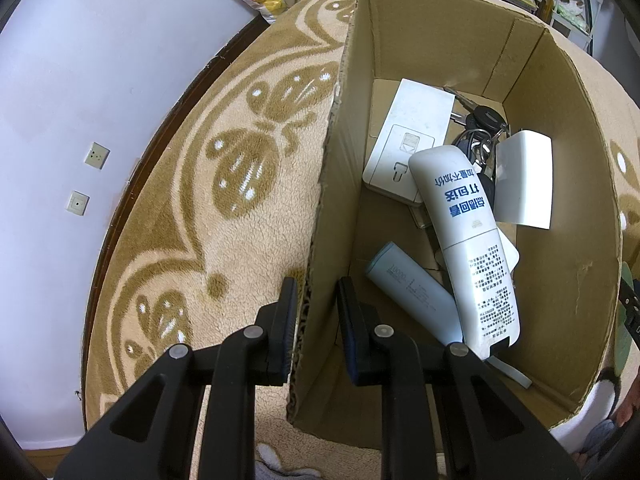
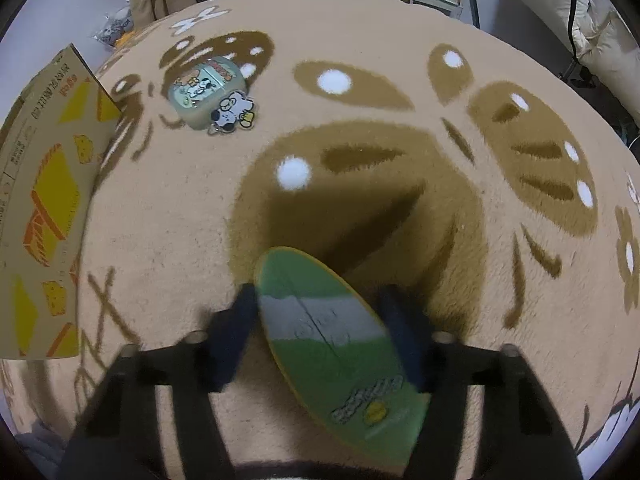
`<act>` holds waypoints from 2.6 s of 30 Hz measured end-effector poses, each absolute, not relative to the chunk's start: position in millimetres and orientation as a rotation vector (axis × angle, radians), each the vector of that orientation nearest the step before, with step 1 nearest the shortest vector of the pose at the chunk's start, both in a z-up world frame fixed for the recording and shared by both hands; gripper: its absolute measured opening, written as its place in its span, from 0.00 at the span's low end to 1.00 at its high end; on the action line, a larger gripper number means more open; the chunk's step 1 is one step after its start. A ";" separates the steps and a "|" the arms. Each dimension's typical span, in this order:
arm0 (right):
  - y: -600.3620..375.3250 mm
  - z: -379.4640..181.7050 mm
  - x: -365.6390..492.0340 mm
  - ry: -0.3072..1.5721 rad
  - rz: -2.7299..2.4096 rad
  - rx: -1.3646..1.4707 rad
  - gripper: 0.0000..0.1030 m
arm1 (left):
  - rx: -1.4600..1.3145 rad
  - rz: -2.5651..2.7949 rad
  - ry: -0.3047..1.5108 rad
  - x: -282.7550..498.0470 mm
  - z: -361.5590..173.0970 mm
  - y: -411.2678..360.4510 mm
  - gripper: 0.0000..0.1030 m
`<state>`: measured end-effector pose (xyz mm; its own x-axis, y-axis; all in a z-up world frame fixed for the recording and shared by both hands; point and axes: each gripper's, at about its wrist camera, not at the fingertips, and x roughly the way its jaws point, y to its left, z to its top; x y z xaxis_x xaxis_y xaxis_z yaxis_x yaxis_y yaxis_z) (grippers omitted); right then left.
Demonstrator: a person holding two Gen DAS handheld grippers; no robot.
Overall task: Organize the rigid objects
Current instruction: 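Close the right tool on the green Pochacco card and lift it, then carry the Pochacco card over the box with the right tool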
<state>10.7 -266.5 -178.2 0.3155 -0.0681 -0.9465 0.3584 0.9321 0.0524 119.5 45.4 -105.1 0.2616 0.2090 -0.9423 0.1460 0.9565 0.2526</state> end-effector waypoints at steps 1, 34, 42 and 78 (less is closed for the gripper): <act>-266.0 -178.1 10.6 1.221 -0.287 0.276 0.54 | 0.317 0.044 1.312 119.4 -104.9 45.3 0.19; -243.2 -145.5 -4.2 1.091 -0.300 0.231 0.57 | 0.319 0.047 1.312 118.3 -104.6 45.1 0.19; -232.1 -130.8 17.6 1.050 -0.250 0.211 0.57 | 0.315 0.046 1.313 119.0 -105.4 45.9 0.19; -102.7 -14.1 112.2 0.826 0.055 0.238 0.57 | 0.290 0.045 1.321 121.9 -107.1 48.9 0.19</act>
